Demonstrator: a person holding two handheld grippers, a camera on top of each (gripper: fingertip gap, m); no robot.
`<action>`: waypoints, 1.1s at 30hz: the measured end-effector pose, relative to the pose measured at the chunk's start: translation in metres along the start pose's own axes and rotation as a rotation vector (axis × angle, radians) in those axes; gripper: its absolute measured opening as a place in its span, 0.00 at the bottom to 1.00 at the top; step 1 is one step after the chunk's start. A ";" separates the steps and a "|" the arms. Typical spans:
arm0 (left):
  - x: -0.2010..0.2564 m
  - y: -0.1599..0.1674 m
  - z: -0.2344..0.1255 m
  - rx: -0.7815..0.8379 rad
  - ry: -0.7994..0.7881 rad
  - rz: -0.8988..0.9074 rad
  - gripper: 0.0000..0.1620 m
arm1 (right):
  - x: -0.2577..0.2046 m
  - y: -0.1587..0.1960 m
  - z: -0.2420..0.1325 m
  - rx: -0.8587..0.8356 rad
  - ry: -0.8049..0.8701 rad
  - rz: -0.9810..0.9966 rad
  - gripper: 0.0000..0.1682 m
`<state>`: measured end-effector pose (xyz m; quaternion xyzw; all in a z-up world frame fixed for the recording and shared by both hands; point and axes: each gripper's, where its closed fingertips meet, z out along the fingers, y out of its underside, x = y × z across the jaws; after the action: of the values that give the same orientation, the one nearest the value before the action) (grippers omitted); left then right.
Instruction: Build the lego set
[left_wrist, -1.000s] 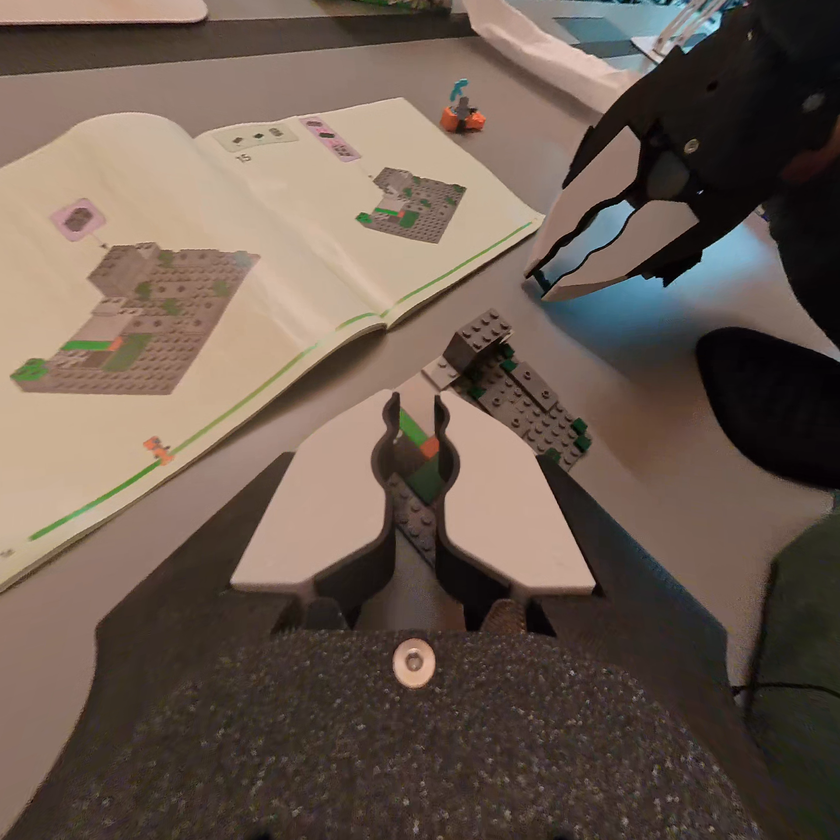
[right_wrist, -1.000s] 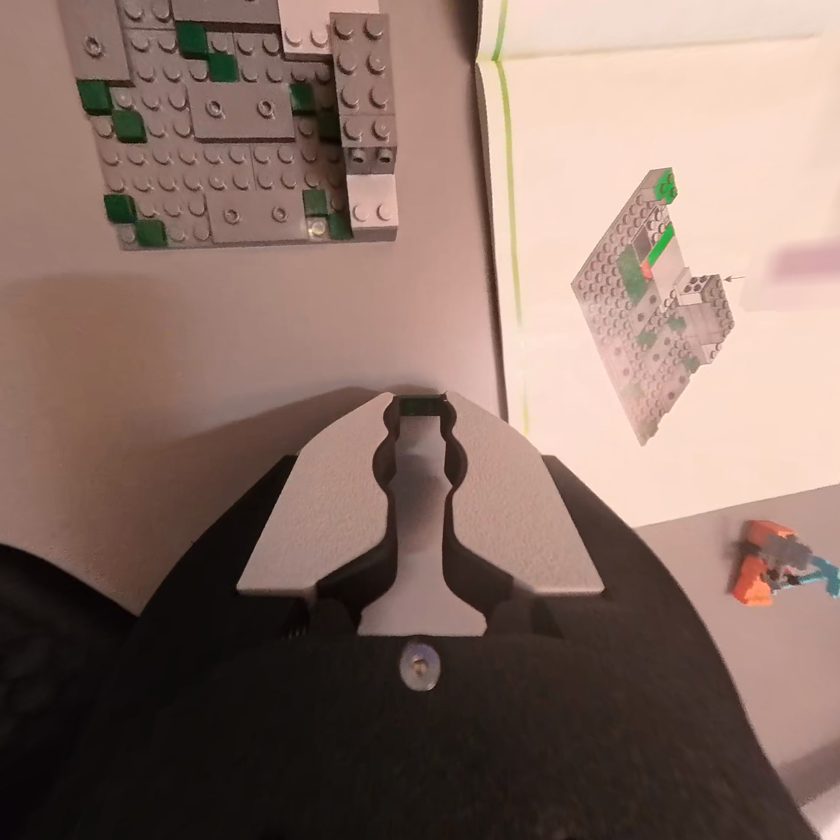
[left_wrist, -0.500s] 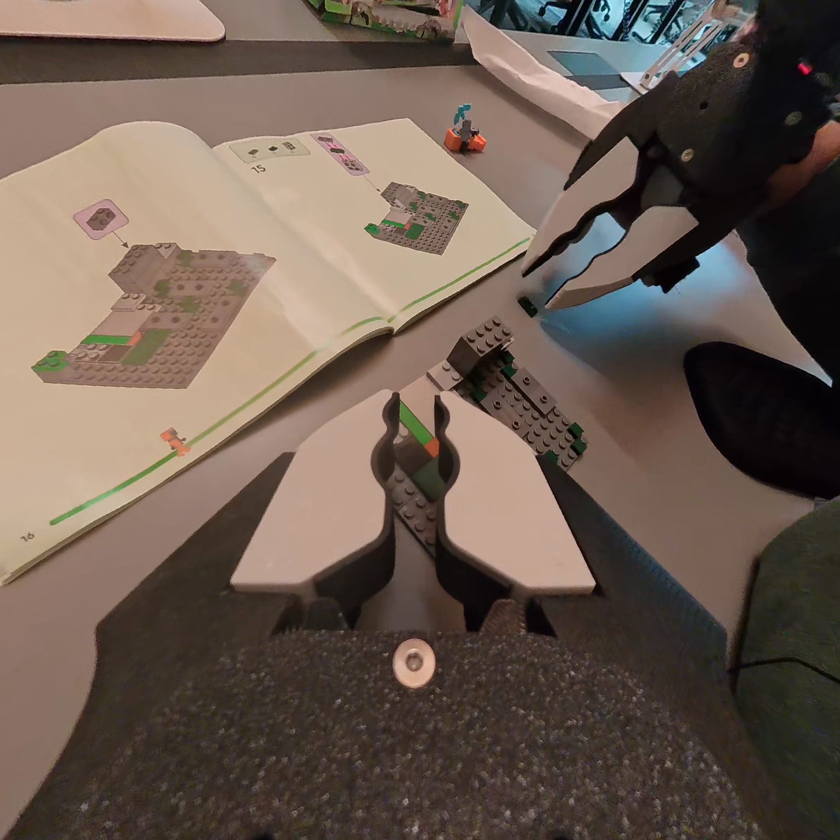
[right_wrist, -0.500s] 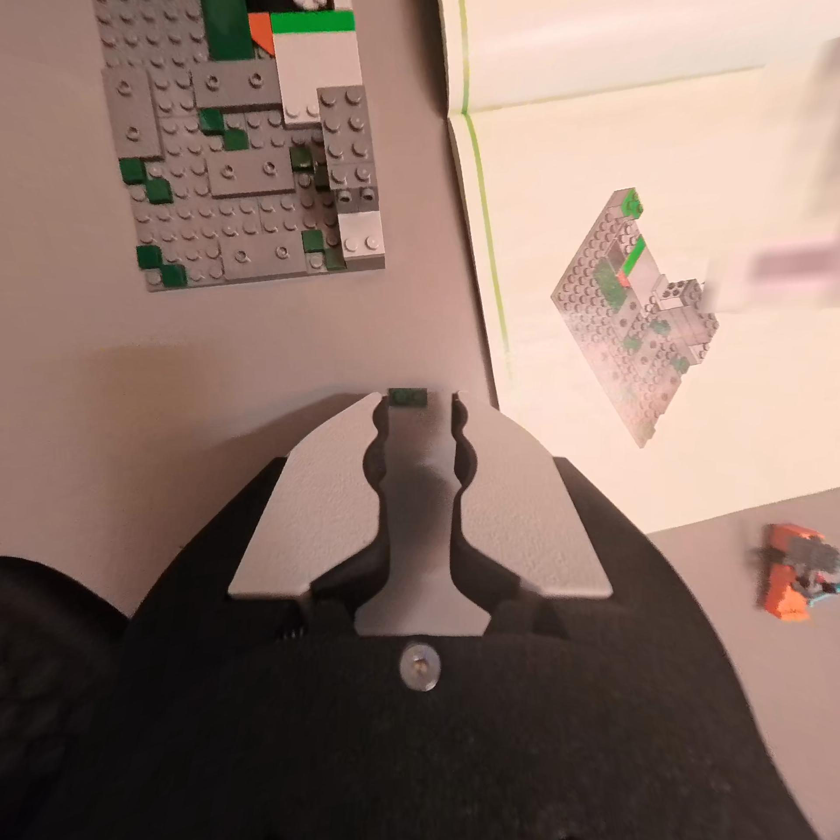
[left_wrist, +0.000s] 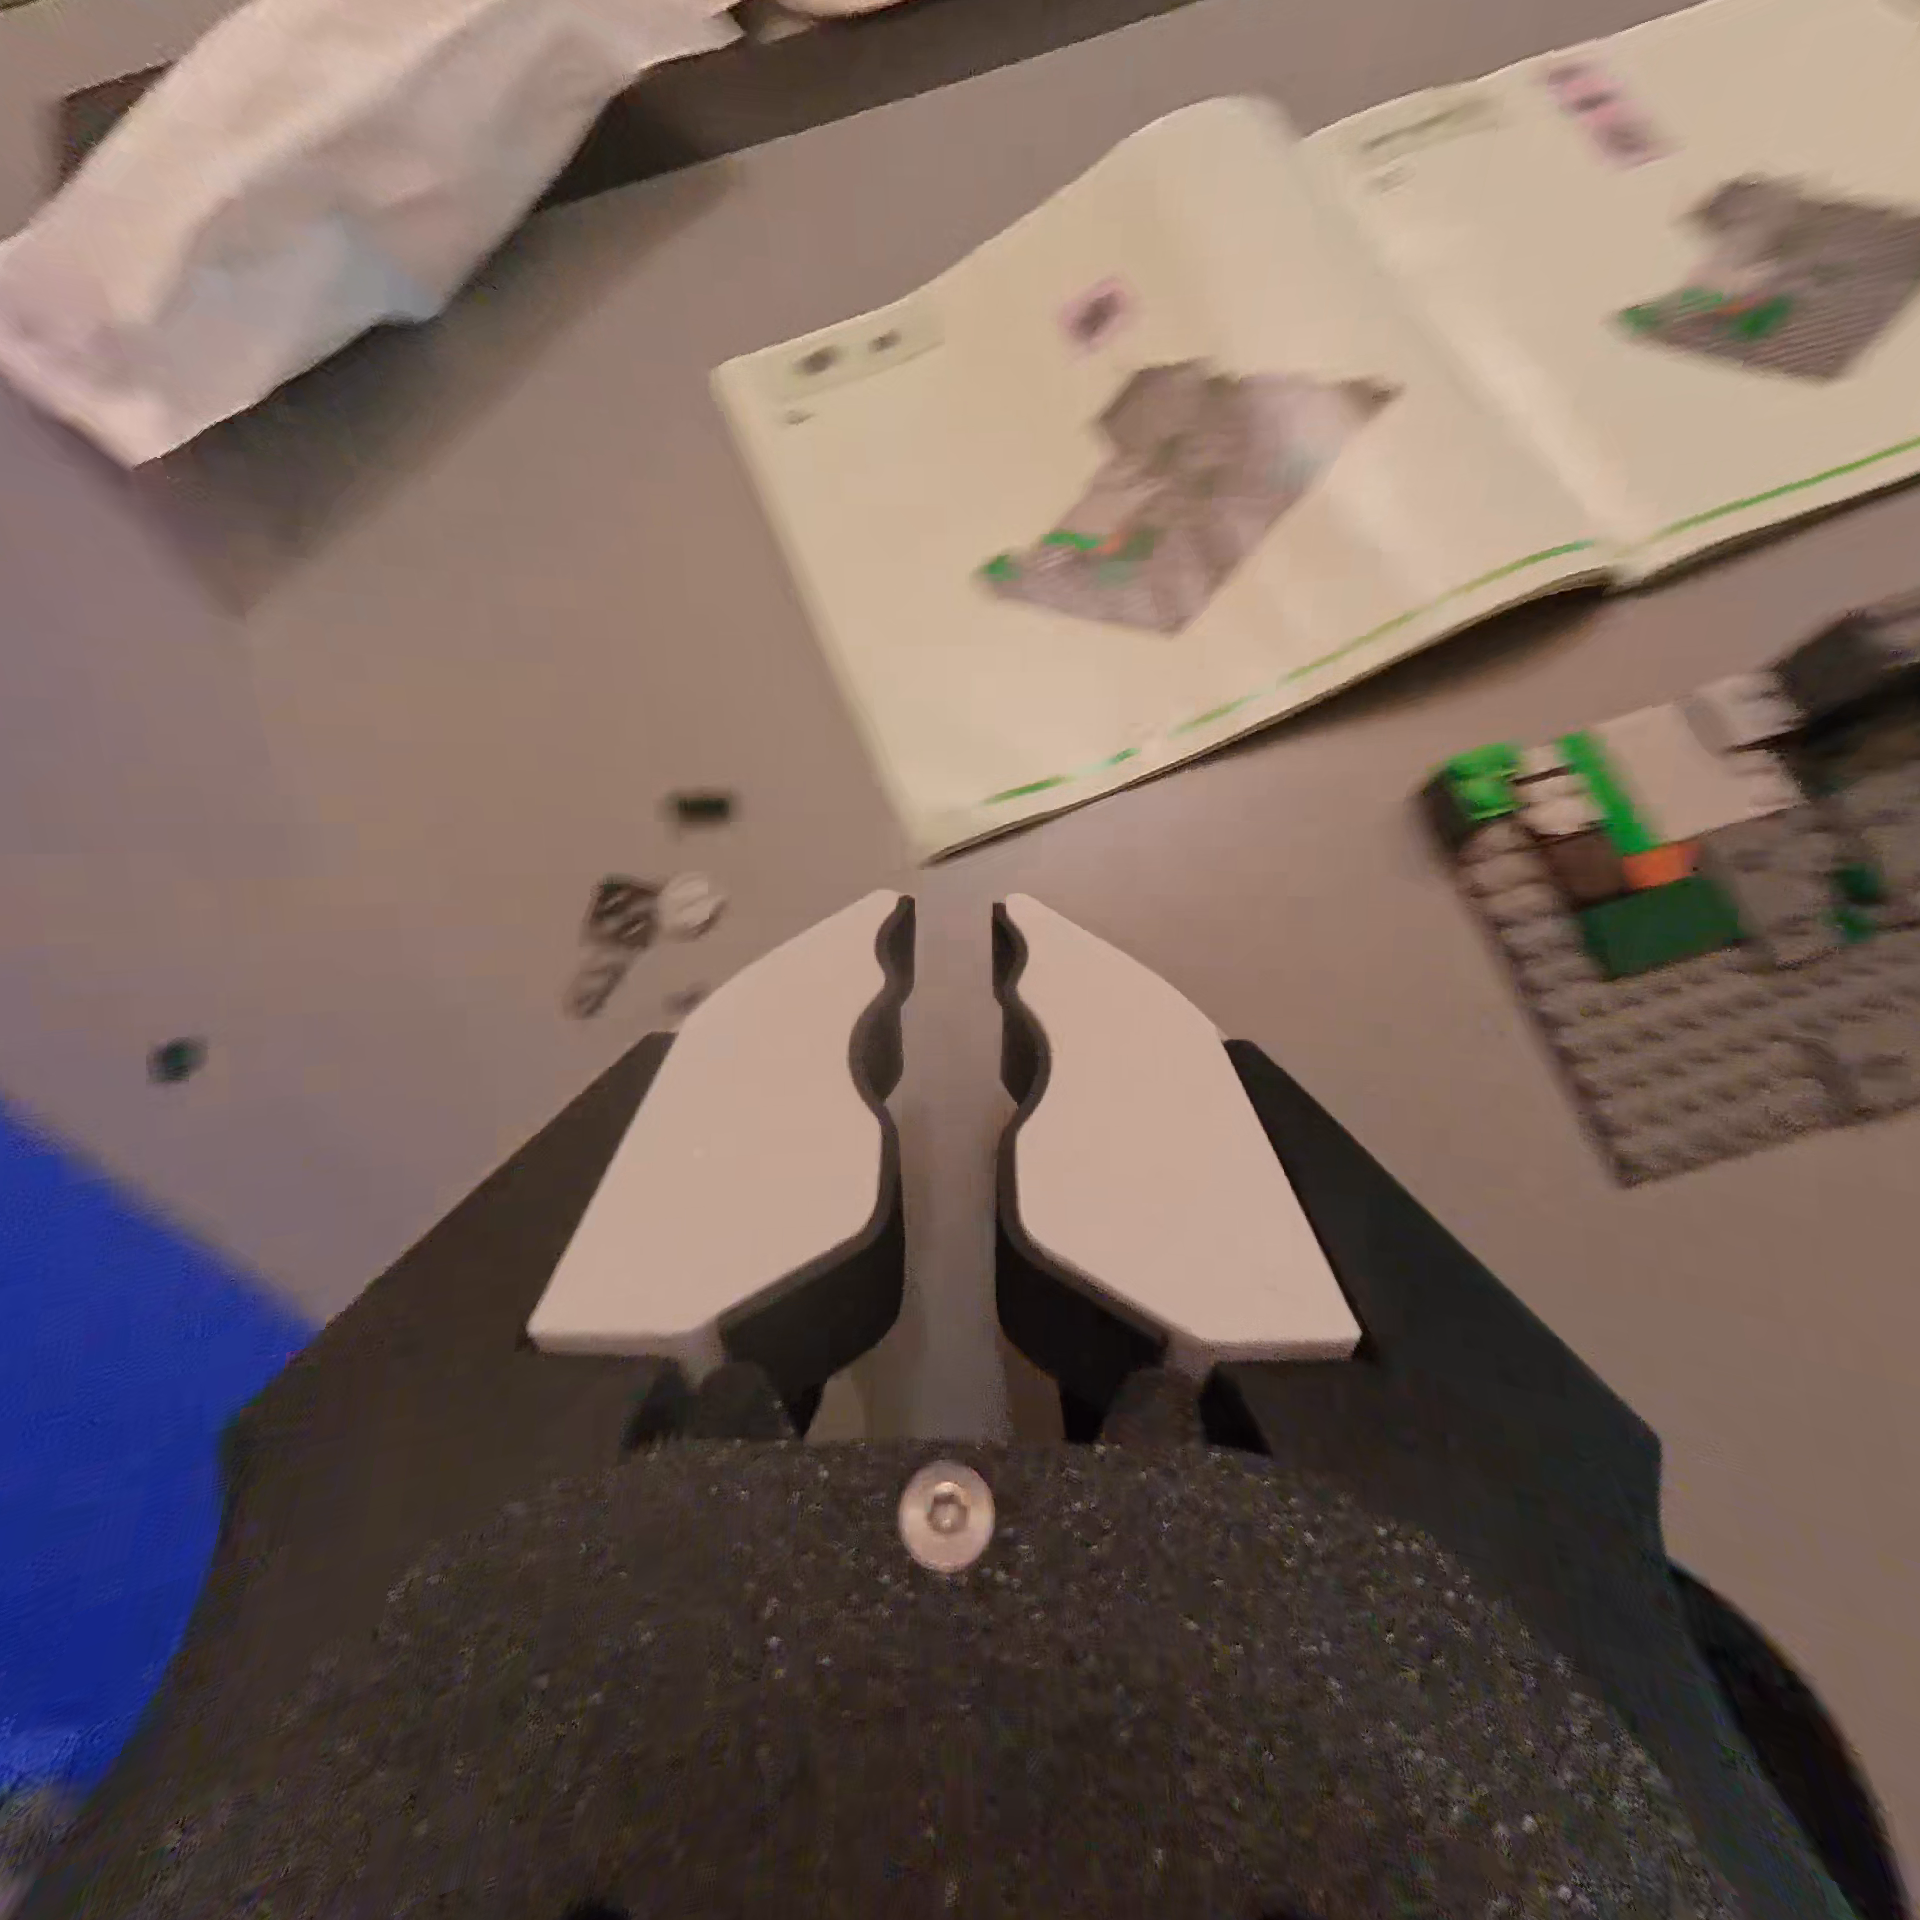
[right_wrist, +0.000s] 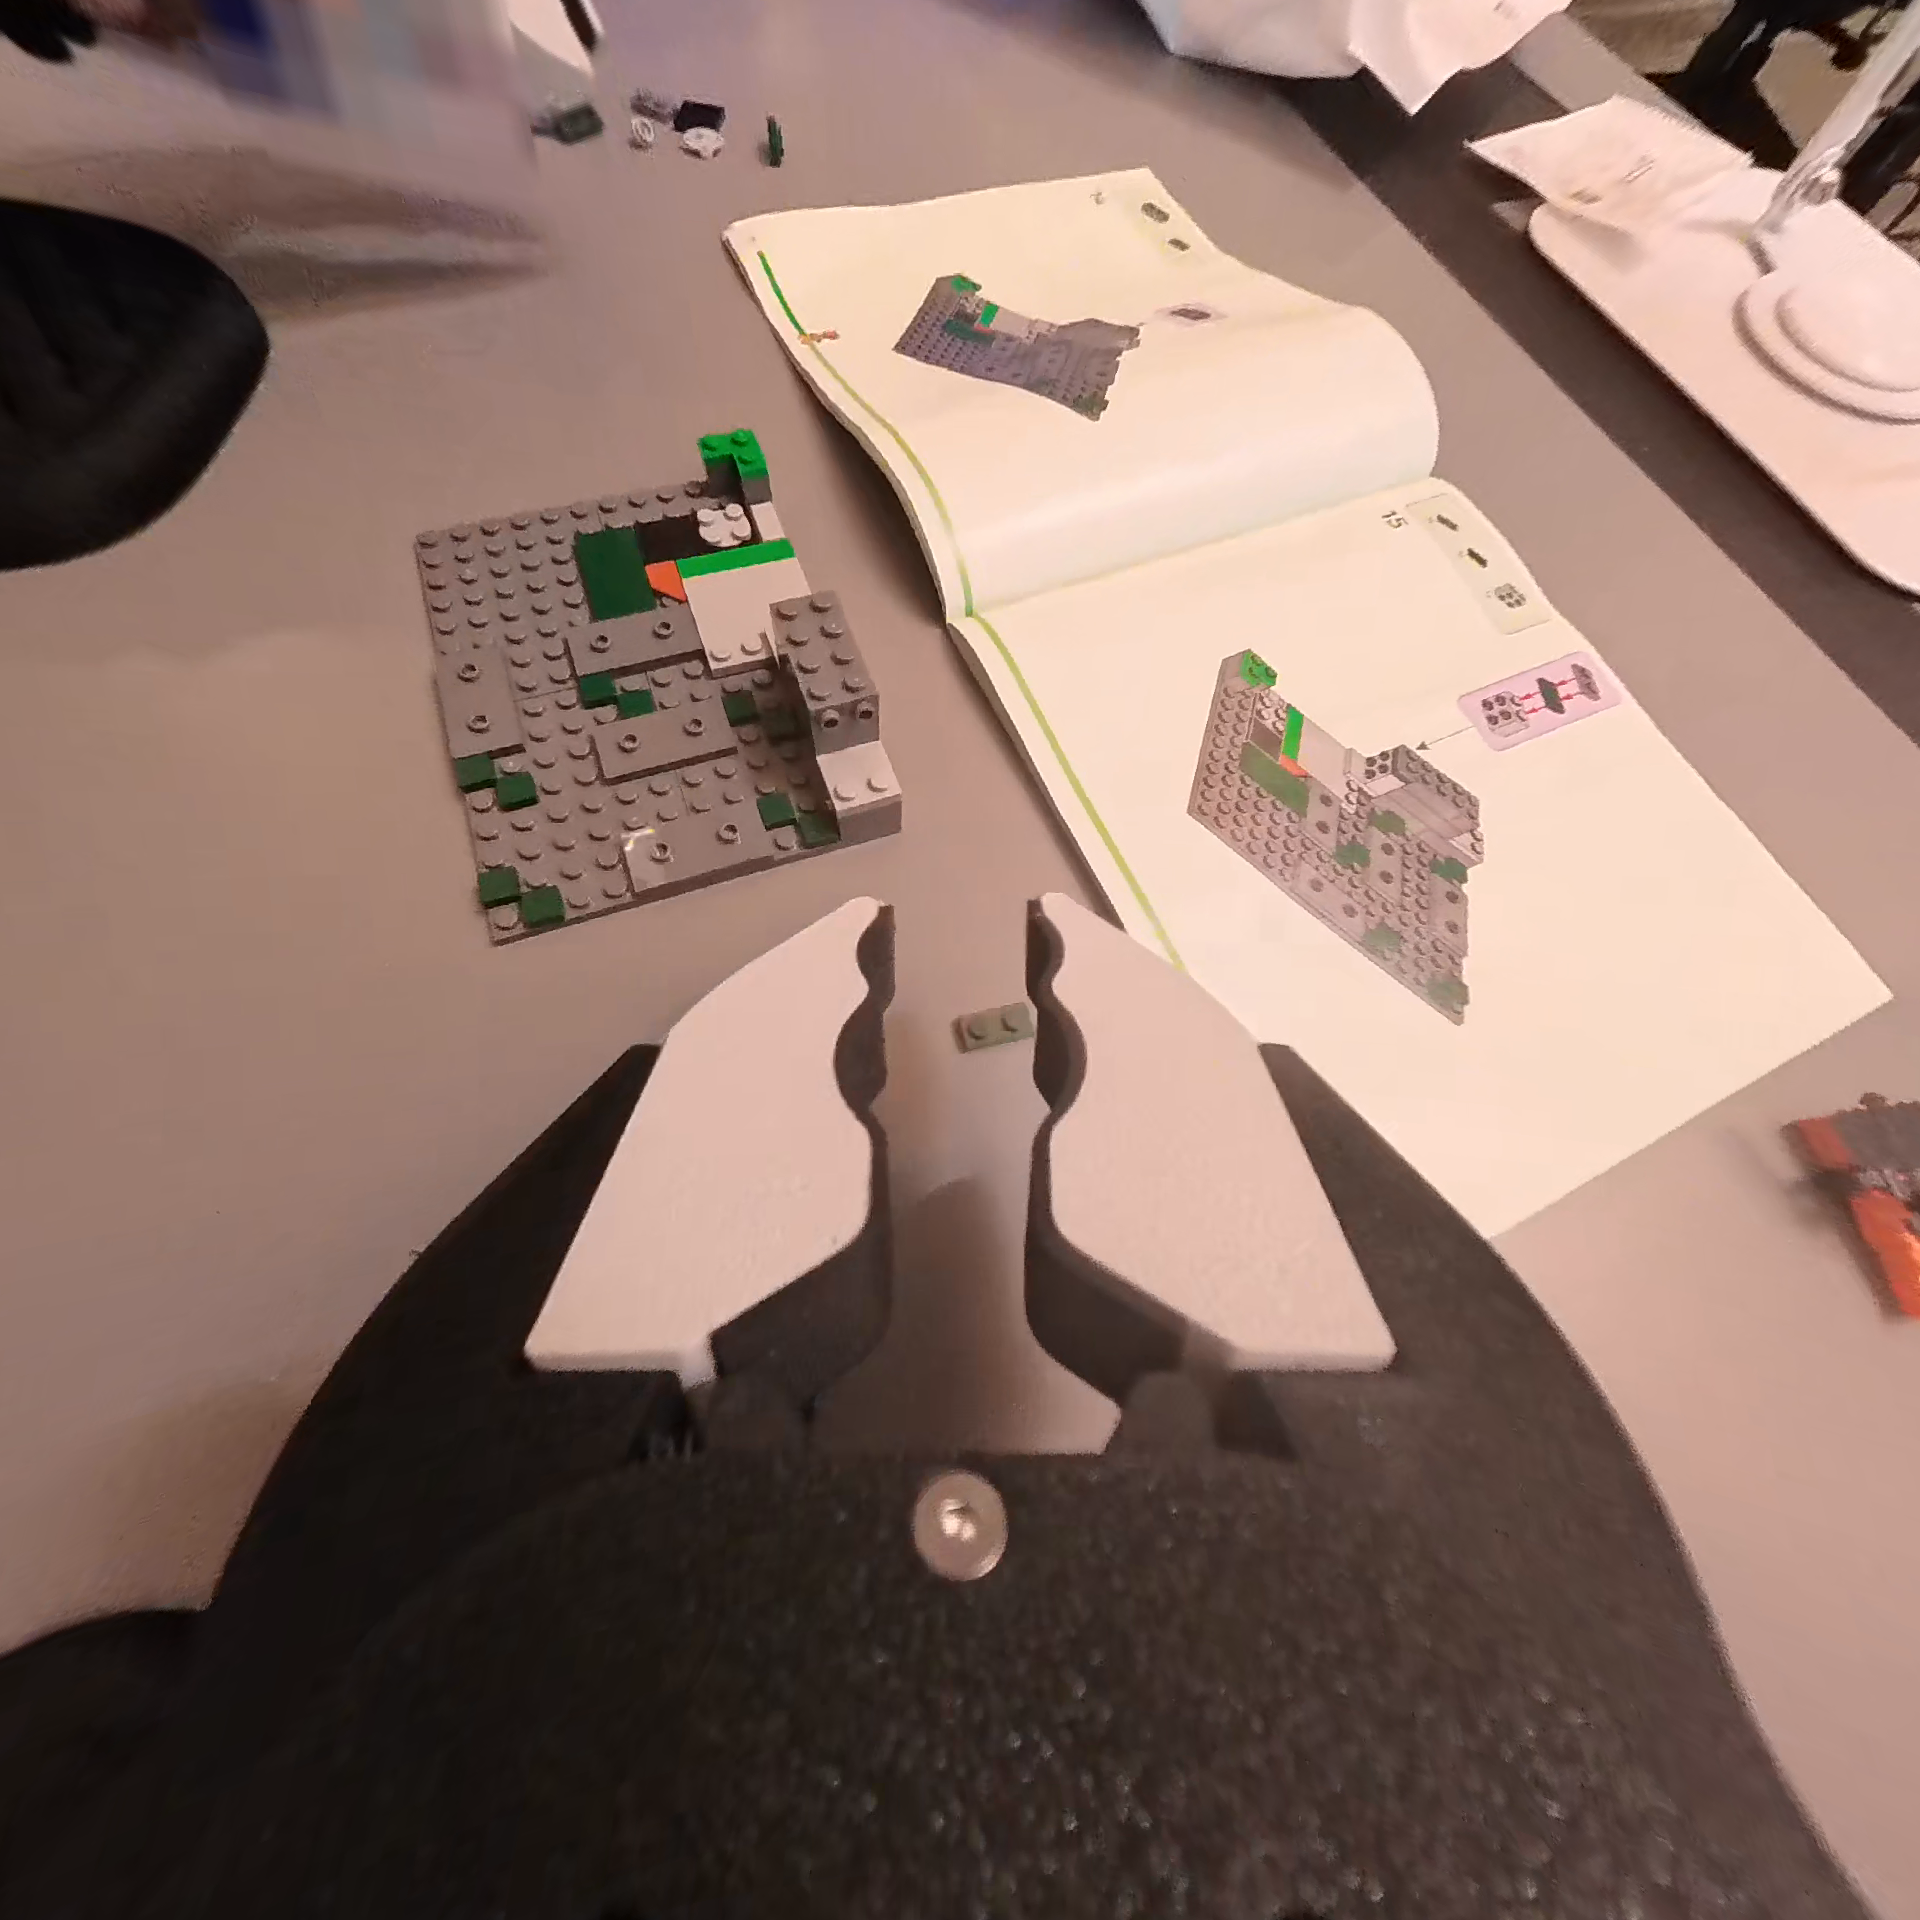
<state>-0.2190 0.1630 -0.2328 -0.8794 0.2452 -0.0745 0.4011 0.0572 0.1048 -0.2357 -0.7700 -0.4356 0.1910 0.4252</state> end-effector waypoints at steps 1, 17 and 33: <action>-0.013 0.006 -0.003 -0.025 -0.049 -0.008 0.10 | 0.001 0.000 -0.001 0.007 0.001 0.002 0.14; -0.057 0.043 0.010 -0.275 -0.311 0.051 0.23 | 0.001 -0.003 -0.008 0.064 -0.007 0.015 0.13; -0.086 0.039 0.025 -0.220 -0.371 -0.042 0.23 | 0.002 0.002 -0.009 0.063 -0.024 0.025 0.13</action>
<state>-0.2999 0.1998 -0.2724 -0.9215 0.1555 0.1074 0.3392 0.0652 0.1016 -0.2323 -0.7592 -0.4251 0.2191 0.4414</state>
